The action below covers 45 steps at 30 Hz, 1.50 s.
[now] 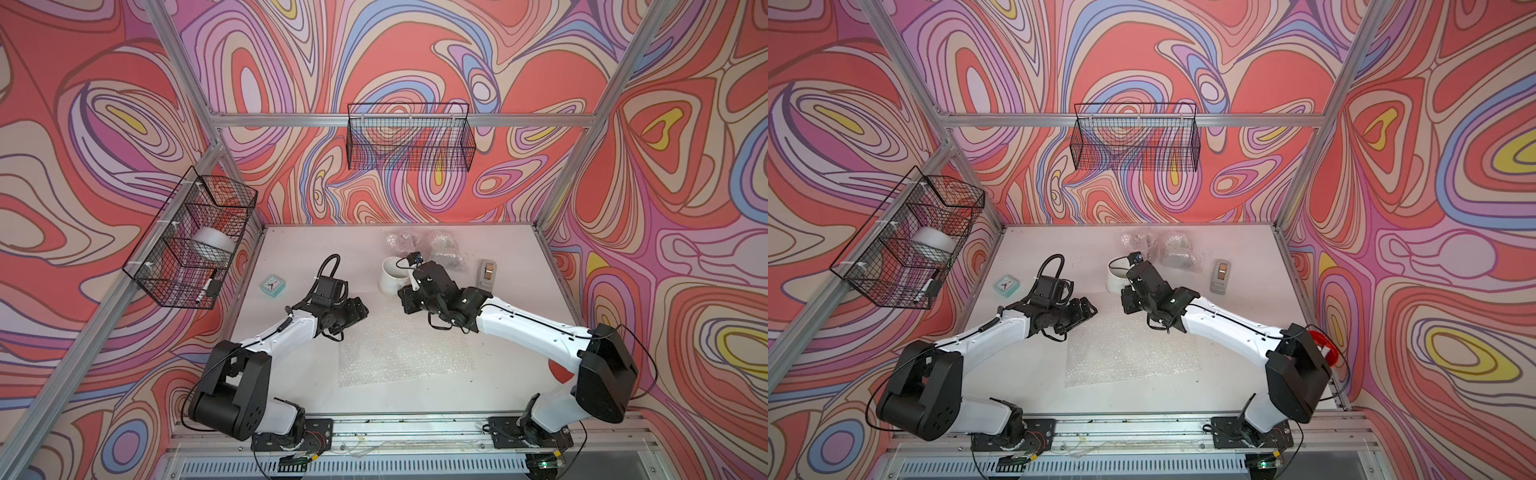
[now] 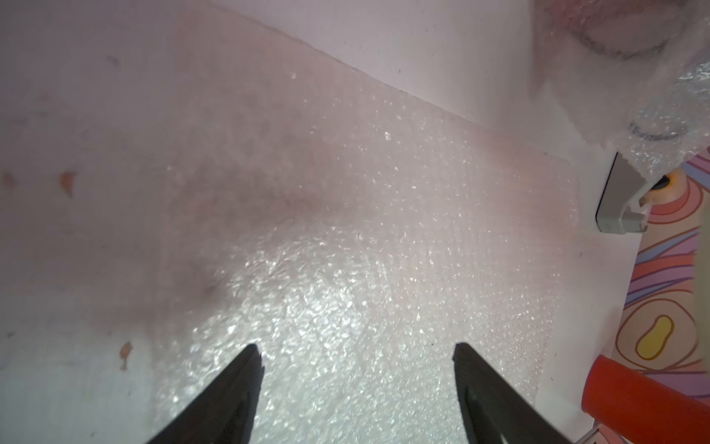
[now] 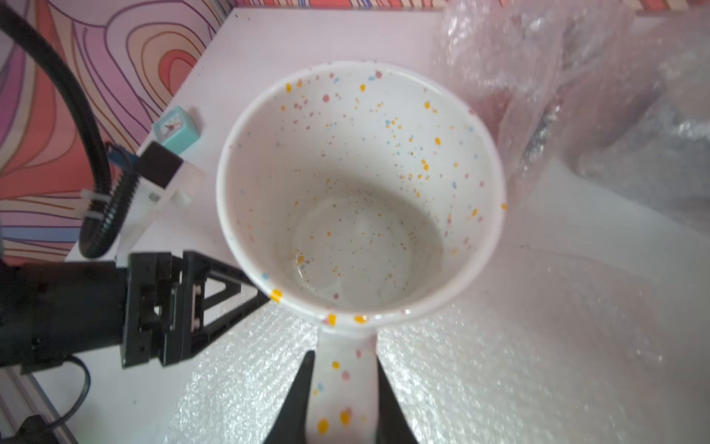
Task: Wrap mugs in bubble wrap
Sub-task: Place the mug on the bubble wrap.
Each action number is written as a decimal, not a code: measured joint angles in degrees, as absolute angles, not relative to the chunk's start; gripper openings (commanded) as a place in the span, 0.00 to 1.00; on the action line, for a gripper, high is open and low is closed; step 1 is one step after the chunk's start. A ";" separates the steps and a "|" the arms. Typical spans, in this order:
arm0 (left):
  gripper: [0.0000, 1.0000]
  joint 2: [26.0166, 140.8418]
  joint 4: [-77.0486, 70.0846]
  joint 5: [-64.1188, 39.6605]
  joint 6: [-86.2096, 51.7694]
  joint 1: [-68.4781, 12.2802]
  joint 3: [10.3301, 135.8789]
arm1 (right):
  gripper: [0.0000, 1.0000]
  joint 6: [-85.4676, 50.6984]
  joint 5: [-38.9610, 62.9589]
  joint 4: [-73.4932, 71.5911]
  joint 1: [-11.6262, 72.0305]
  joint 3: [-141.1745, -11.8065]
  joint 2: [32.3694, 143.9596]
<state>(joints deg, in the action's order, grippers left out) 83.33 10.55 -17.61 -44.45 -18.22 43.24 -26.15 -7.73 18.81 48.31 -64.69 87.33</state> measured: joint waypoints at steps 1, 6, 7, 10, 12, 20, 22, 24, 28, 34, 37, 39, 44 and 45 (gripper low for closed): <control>0.79 83.99 9.87 -17.82 -44.56 -18.37 43.57 | 0.00 -27.24 -8.40 19.29 48.97 -63.55 86.96; 0.78 85.76 7.86 -18.39 -44.62 -19.03 44.16 | 0.00 -31.70 -12.14 19.77 51.33 -59.37 86.24; 0.78 85.89 7.86 -18.41 -44.64 -19.16 44.16 | 0.00 -32.21 -12.82 19.73 51.66 -58.94 86.24; 0.78 86.08 7.86 -18.41 -44.64 -19.31 44.16 | 0.00 -33.43 -14.59 18.61 52.75 -57.63 86.24; 0.77 86.26 7.86 -18.41 -44.66 -19.31 44.16 | 0.00 -34.02 -15.35 17.82 53.21 -57.14 86.28; 0.77 87.15 7.92 -17.91 -44.82 -19.46 44.14 | 0.00 -35.62 -17.61 15.29 54.26 -57.08 88.53; 0.77 87.33 7.94 -17.78 -44.82 -19.46 44.14 | 0.00 -35.94 -18.06 15.16 54.89 -57.08 89.65; 0.77 87.59 8.03 -17.69 -44.82 -19.46 44.14 | 0.00 -36.42 -18.72 15.51 55.83 -57.08 90.72; 0.77 87.81 8.56 -17.43 -44.80 -19.46 44.14 | 0.00 -37.67 -19.86 17.78 57.78 -57.08 91.20; 0.77 87.88 8.84 -17.26 -44.80 -19.46 44.14 | 0.00 -39.42 -21.19 20.23 59.37 -57.08 91.20; 0.77 87.92 8.95 -17.08 -44.80 -19.46 44.14 | 0.00 -40.16 -21.65 21.37 59.70 -57.08 91.20; 0.77 87.96 9.06 -16.97 -44.80 -19.46 44.14 | 0.00 -40.40 -21.74 21.85 59.88 -57.08 91.20; 0.77 88.36 9.47 -16.86 -44.80 -19.46 44.14 | 0.00 -40.86 -21.32 21.98 60.34 -56.90 91.22; 0.77 88.38 9.63 -16.84 -44.80 -19.46 44.14 | 0.01 -41.01 -21.08 21.91 60.42 -56.75 91.22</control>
<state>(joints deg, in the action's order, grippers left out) 88.38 9.63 -16.84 -44.80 -19.46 44.14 -41.01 -21.08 21.91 60.42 -56.75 91.22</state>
